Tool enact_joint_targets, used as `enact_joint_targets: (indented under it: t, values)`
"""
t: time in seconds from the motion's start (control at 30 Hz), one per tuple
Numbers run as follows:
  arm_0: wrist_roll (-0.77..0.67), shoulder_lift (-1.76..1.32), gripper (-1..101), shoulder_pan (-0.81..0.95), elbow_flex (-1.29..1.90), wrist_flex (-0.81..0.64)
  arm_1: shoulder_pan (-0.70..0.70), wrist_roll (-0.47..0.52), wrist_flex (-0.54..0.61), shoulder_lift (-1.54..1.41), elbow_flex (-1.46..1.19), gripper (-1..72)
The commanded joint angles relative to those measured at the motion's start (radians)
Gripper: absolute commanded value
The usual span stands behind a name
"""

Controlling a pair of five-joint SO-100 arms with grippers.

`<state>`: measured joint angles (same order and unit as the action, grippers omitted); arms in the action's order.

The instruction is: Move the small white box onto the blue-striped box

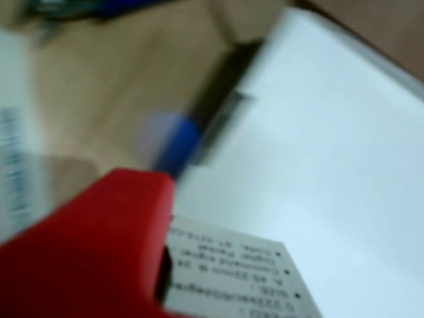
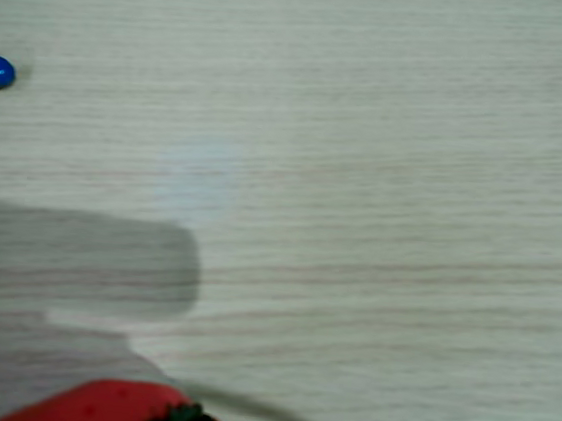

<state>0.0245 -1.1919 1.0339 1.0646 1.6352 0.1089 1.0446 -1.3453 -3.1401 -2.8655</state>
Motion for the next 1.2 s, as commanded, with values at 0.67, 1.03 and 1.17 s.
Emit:
enact_joint_targets:
  t: [0.67, 1.03, 1.17]
  values:
    - [0.219, 0.296, 40, -0.515, -0.374, 0.038, 0.000, 0.011, -0.006, -0.028, 0.012, 0.2]
    - [0.195, -0.029, 51, -0.476, -0.183, 0.038, -0.002, 0.025, -0.011, -0.028, 0.012, 1.4]
    - [0.225, -0.287, 51, -0.469, -0.017, 0.037, -0.003, 0.023, -0.011, -0.028, 0.012, 1.7]
